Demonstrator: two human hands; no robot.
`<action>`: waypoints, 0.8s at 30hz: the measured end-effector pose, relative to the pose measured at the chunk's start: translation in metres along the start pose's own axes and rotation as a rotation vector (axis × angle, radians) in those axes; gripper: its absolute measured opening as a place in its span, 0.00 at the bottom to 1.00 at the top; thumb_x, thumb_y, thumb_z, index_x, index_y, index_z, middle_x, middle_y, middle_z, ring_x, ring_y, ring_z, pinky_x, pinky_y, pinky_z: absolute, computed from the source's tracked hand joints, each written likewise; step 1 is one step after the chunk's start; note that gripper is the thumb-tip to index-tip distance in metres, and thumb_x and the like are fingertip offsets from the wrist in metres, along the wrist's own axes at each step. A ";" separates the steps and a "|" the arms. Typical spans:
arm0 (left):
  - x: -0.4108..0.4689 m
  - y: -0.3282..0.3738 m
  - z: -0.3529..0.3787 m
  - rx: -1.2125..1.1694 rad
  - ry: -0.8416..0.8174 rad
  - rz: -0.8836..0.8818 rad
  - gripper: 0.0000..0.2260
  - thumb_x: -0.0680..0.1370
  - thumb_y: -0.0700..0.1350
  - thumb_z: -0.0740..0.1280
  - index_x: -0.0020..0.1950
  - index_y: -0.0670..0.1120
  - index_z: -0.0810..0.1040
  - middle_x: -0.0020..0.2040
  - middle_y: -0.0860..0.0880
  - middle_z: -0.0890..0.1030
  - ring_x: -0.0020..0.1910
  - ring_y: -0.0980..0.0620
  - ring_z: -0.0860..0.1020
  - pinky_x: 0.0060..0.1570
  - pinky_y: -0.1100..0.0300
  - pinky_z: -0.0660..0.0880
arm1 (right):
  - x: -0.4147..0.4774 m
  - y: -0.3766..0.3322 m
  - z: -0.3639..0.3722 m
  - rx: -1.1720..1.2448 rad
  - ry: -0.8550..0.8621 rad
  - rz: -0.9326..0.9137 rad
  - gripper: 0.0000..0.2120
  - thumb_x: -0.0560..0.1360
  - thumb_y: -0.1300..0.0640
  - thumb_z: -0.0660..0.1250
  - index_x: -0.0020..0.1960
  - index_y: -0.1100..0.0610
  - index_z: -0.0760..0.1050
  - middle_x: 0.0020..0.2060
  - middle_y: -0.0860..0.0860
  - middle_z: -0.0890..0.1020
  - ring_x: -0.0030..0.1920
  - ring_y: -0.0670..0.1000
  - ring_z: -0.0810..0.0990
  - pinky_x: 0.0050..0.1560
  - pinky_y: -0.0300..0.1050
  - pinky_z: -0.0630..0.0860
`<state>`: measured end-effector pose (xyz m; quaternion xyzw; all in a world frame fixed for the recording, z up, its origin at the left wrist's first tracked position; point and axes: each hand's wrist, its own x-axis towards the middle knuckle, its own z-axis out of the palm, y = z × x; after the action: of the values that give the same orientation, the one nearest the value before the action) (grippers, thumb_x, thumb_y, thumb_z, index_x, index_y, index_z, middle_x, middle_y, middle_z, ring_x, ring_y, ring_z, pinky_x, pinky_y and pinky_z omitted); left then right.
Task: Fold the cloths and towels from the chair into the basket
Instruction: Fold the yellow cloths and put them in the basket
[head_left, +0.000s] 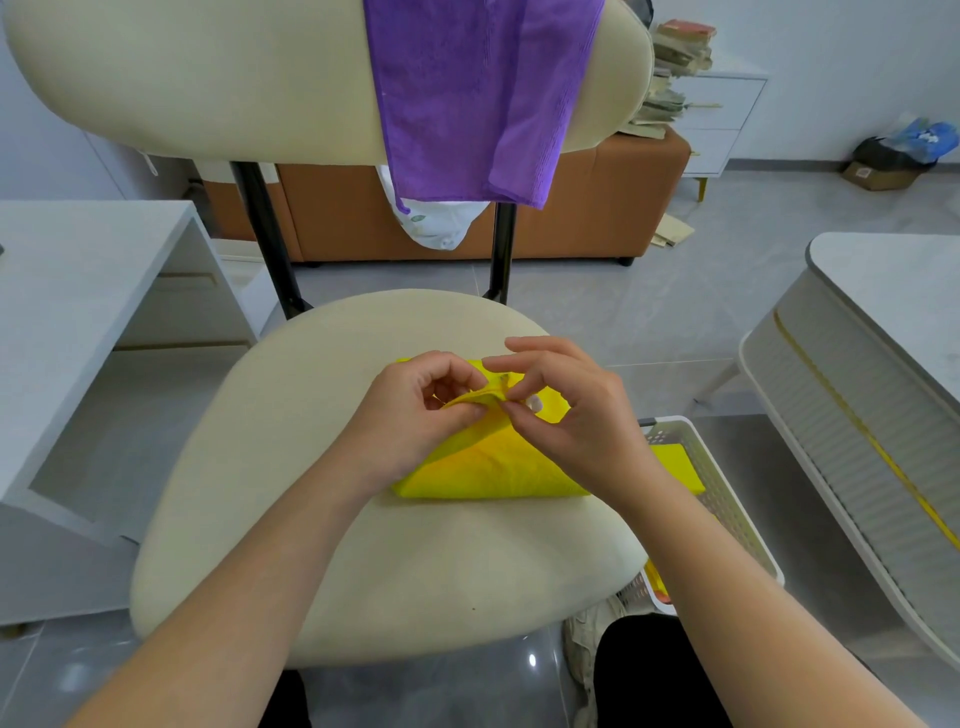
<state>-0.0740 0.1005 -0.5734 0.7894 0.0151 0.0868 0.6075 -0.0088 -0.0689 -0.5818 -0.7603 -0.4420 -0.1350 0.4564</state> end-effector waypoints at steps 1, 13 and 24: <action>0.000 0.000 0.001 0.007 0.010 0.010 0.10 0.69 0.36 0.74 0.40 0.50 0.79 0.37 0.50 0.76 0.38 0.57 0.73 0.41 0.61 0.71 | 0.000 0.000 0.000 0.000 0.005 0.003 0.06 0.69 0.65 0.72 0.38 0.59 0.75 0.49 0.46 0.83 0.60 0.50 0.77 0.56 0.53 0.75; -0.001 0.004 0.006 0.154 0.029 0.047 0.11 0.70 0.34 0.73 0.38 0.49 0.75 0.32 0.57 0.74 0.32 0.61 0.70 0.34 0.70 0.67 | 0.001 -0.007 0.001 -0.079 0.026 0.123 0.15 0.68 0.64 0.67 0.54 0.54 0.78 0.44 0.38 0.78 0.49 0.37 0.76 0.53 0.41 0.74; -0.003 0.003 0.004 0.280 0.020 0.049 0.07 0.70 0.38 0.73 0.40 0.46 0.76 0.33 0.54 0.72 0.31 0.59 0.67 0.32 0.70 0.65 | 0.003 -0.004 -0.001 0.039 -0.016 0.182 0.07 0.70 0.60 0.71 0.49 0.56 0.80 0.41 0.43 0.79 0.45 0.39 0.76 0.48 0.30 0.70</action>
<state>-0.0770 0.0959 -0.5717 0.8656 0.0139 0.1067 0.4890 -0.0101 -0.0674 -0.5767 -0.7894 -0.3771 -0.0782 0.4782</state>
